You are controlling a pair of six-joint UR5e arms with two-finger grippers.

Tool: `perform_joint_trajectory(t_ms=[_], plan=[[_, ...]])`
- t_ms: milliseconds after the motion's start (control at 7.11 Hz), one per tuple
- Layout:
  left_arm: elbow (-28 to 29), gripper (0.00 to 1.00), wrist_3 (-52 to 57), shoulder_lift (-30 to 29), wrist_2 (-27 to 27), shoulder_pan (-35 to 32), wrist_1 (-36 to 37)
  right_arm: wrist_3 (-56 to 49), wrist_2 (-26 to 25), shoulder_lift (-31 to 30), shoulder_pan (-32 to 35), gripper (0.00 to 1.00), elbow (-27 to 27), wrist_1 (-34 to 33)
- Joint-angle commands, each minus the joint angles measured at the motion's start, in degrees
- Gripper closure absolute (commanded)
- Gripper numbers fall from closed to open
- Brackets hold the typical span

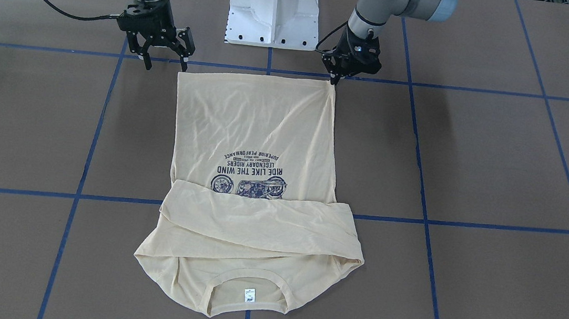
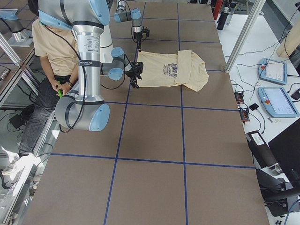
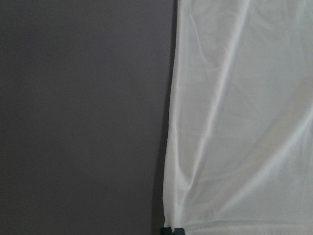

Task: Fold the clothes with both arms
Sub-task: 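Grasp the hem corners with the left and right grippers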

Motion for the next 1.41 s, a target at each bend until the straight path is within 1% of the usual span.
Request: perform_joint_trajectory(t_ms=[0,141,422,1126,1266], plan=[[-0.1,1.0,0.0,-0.1,0.0,0.0,0.0,3.4,-3.1,4.7,-3.7,0.25,-1.9,-5.8],[-0.2,1.0,-0.1,-0.1,0.0,0.0,0.0,3.4,-4.8,4.7,-5.1,0.3,-2.1,-5.9],[-0.2,1.0,-0.1,0.0,0.1,0.0,0.0,3.4,-4.9,4.6,-5.3,0.38,-2.4,-5.9],[-0.6,1.0,-0.1,0.0,0.0,0.0,0.0,2.5,-5.9,4.4,-3.6,0.39,-3.4,-5.8],[-0.6,1.0,-0.1,0.0,0.0,0.0,0.0,2.5,-5.9,4.5,-3.6,0.4,-4.0,-5.8]])
